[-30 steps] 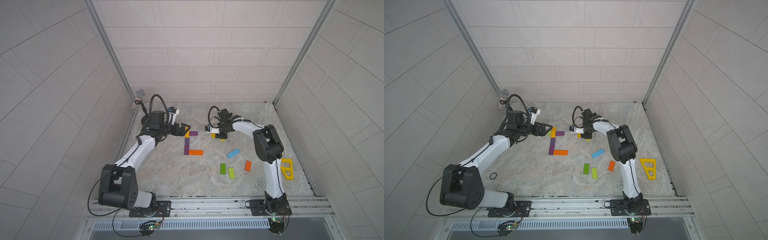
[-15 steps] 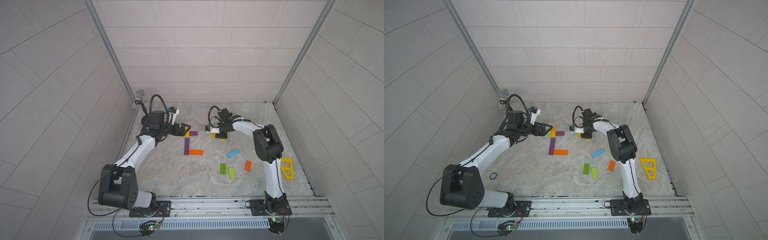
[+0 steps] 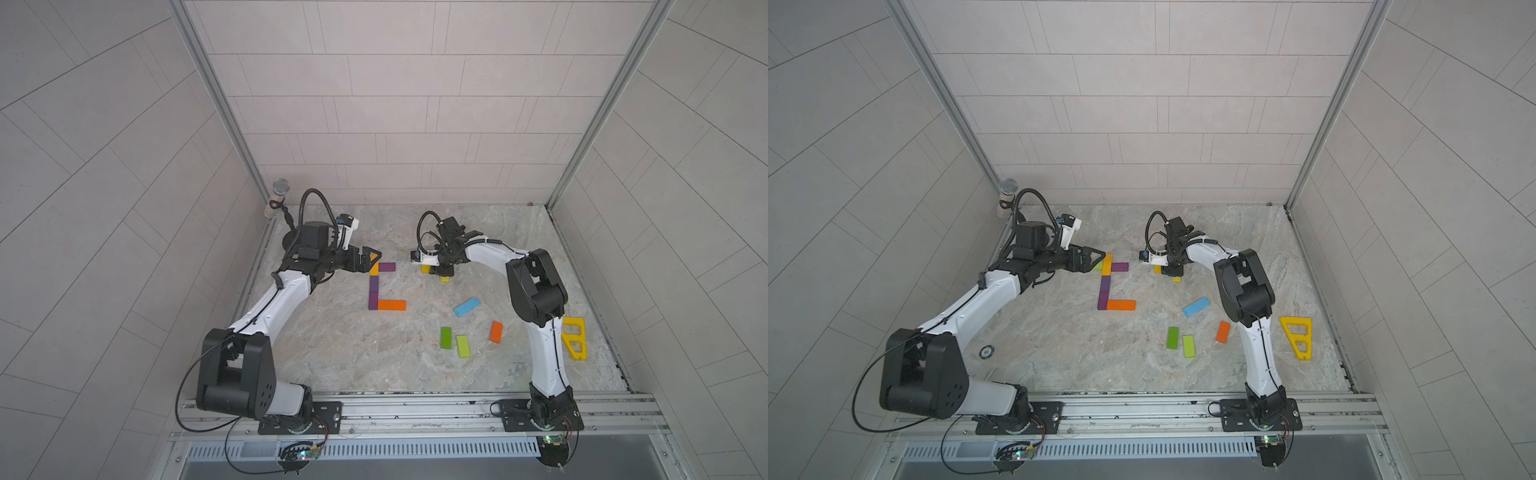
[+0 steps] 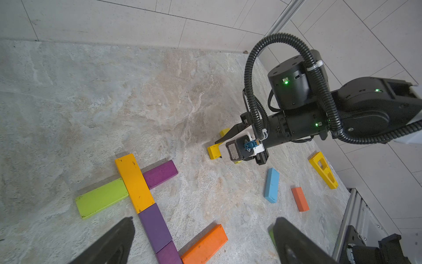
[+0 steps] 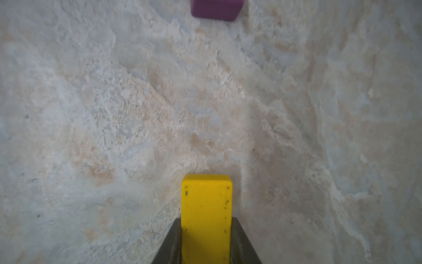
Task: Assemble the letter t with building blocks
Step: Assemble the building block at the center of the board.
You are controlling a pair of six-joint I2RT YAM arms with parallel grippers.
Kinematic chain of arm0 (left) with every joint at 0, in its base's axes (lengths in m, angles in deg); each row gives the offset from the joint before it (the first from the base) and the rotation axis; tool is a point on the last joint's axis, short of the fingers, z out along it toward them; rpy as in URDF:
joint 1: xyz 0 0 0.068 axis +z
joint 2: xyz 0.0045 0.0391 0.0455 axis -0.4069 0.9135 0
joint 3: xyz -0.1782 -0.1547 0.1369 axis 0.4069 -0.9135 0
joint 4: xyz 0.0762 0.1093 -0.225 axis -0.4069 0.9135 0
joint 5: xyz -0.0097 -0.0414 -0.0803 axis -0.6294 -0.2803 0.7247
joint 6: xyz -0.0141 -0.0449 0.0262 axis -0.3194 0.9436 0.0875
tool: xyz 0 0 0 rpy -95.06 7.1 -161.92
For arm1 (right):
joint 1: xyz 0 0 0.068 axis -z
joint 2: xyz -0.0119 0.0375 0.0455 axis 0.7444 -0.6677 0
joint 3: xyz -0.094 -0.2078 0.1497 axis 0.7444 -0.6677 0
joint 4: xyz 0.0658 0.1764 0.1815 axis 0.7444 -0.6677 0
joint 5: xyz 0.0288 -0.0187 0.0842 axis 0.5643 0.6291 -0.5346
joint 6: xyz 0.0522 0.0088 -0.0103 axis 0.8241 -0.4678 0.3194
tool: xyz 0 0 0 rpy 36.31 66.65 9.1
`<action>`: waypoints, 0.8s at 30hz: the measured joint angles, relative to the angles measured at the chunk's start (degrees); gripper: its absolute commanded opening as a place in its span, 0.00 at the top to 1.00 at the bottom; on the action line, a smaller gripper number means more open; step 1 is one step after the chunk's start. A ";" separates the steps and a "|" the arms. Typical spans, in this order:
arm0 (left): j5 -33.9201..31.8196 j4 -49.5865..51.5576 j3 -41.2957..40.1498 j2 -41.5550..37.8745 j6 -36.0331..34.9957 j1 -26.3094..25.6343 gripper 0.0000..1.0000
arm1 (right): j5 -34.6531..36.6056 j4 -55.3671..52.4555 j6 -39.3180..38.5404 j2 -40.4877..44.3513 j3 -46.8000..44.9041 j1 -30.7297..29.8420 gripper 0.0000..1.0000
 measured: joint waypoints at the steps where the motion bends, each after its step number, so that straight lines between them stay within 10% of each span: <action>1: 0.00 0.00 0.00 0.04 0.00 0.00 0.00 | -0.11 0.20 0.00 0.09 -0.15 0.09 0.79; 24: 0.17 0.02 0.00 0.50 0.04 0.00 0.00 | -1.01 -2.91 0.00 0.11 0.46 1.14 0.82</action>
